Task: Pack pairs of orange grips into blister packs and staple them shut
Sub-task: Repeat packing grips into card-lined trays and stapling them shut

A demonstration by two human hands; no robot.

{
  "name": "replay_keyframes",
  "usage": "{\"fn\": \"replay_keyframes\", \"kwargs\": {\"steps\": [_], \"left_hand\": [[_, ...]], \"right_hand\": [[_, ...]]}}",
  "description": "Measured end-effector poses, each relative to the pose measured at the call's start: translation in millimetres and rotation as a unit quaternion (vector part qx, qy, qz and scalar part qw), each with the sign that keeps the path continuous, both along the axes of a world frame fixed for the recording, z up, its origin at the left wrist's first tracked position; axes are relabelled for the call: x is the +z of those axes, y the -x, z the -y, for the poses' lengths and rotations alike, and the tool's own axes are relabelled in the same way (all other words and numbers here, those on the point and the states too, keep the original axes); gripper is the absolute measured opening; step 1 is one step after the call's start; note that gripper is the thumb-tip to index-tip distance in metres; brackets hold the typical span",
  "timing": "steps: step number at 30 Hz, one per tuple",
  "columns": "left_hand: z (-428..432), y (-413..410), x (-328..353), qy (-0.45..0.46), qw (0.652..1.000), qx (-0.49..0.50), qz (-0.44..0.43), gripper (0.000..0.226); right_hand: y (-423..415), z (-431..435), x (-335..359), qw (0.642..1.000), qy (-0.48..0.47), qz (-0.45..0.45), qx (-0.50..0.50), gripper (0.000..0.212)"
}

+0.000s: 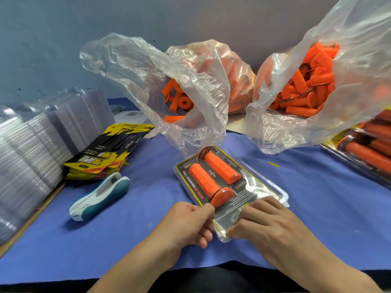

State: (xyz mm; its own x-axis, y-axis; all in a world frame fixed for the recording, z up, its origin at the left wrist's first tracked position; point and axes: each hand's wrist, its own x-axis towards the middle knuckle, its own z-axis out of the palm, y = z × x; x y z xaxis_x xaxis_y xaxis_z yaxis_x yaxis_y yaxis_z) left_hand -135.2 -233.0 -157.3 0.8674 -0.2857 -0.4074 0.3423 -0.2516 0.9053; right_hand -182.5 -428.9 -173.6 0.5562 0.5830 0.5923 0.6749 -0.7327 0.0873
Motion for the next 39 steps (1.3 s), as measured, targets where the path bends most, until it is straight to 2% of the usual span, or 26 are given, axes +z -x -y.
{"fn": "replay_keyframes", "kwargs": {"steps": [5, 9, 12, 15, 20, 25, 29, 34, 39], "left_hand": [[-1, -2, 0, 0.005, 1.000, 0.011, 0.001, 0.022], [5, -1, -1, 0.037, 0.998, 0.040, 0.001, 0.018], [9, 1, 1, 0.063, 0.997, 0.045, 0.000, 0.018], [9, 1, 1, 0.074, 0.997, 0.021, -0.014, 0.019], [3, -12, -2, 0.037, 0.999, 0.035, -0.012, 0.019], [-3, -28, -1, 0.026, 0.998, 0.055, 0.006, 0.020], [-6, -39, 1, 0.034, 0.993, 0.108, 0.027, 0.025], [-14, -52, 4, 0.051, 0.986, 0.153, 0.030, 0.020], [-23, -63, 1, 0.056, 0.980, 0.188, 0.037, 0.020]], "right_hand": [[-1, 7, -10, 1.000, -0.010, -0.024, -0.002, 0.020], [-3, 6, -18, 0.999, 0.012, -0.010, -0.042, 0.021], [-4, -5, -17, 0.998, 0.000, 0.026, -0.058, 0.006], [-6, -11, -11, 0.996, -0.008, 0.054, -0.073, 0.021], [-6, -5, -12, 0.994, 0.025, 0.096, -0.053, 0.022], [0, 3, -13, 0.995, -0.003, 0.098, -0.034, 0.019], [-5, 6, -10, 0.993, -0.025, 0.102, -0.049, 0.030], [-12, 21, -18, 0.992, -0.032, 0.095, -0.072, 0.020], [-18, 29, -23, 0.992, -0.028, 0.095, -0.085, 0.020]]}}
